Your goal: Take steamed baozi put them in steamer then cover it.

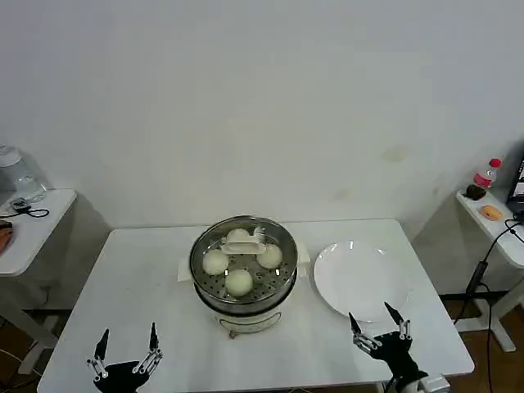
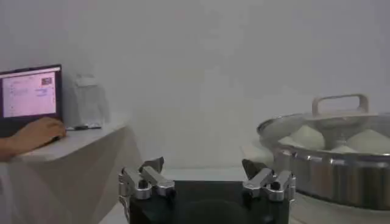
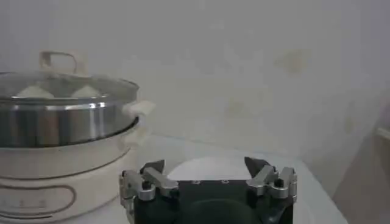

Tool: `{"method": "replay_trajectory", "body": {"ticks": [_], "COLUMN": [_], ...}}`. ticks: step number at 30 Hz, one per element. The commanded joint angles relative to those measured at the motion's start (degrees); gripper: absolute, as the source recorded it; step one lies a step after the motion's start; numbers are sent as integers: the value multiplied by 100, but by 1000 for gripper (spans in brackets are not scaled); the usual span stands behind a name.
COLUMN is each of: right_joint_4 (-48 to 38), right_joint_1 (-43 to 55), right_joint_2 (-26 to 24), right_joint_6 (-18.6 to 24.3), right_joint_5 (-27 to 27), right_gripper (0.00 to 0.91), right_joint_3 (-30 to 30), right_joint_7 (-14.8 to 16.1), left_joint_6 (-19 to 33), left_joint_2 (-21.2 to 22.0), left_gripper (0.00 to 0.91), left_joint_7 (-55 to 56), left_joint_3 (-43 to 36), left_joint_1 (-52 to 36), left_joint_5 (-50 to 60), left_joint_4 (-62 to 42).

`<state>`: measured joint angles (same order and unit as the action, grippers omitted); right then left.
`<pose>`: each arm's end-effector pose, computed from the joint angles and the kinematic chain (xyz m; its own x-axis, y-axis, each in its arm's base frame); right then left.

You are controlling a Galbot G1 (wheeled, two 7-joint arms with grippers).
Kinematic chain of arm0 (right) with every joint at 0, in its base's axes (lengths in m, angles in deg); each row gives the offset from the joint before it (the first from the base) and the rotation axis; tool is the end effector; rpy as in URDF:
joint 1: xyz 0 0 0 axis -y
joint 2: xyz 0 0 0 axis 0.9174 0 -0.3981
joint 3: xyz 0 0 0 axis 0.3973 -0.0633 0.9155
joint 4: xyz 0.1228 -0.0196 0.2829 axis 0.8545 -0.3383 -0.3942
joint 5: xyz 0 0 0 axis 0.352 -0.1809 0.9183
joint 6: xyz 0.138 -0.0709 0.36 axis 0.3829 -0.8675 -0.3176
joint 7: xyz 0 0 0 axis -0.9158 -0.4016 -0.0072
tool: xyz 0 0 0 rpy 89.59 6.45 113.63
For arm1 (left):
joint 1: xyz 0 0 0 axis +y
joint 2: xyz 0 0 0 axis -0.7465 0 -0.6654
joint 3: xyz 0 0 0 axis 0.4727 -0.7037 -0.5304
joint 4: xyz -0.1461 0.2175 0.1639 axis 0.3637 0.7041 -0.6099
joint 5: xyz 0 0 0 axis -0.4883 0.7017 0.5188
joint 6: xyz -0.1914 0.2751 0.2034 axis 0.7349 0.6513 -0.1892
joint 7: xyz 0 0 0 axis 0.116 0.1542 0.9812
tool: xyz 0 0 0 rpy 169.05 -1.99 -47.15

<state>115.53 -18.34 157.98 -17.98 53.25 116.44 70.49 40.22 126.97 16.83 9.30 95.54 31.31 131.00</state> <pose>0.1909 -0.0667 -0.2779 -0.9626 -0.1652 0.2147 -0.1894 0.9770 -0.0976 0.1324 0.0165 -0.2757 -0.9689 -0.2236 0.1064 -0.2105 0.9700 0.1218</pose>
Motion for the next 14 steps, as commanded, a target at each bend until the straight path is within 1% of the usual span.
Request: {"method": "replay_trajectory", "body": {"ticks": [1, 6, 10, 14], "right_joint_4": [136, 173, 201, 181], "right_joint_1": [-63, -42, -44, -41], "right_joint_2": [-34, -22, -21, -19], "right_joint_6": [-219, -267, -248, -219], "right_joint_5": [-11, -21, 0, -17], "right_gripper": [907, 907, 907, 907], "right_joint_3": [-181, -169, -184, -212], "right_joint_7": [-109, -160, -273, -285], "left_joint_6": [87, 85, 75, 71], "left_joint_2": [10, 12, 15, 26], "left_gripper": [907, 907, 907, 907], "left_joint_7": [41, 39, 29, 9], "left_joint_3": [25, 22, 5, -12], "left_joint_1": [121, 120, 137, 142], "left_joint_5": [-59, -42, -19, 21], "left_joint_4": [-37, -65, -55, -41]}}
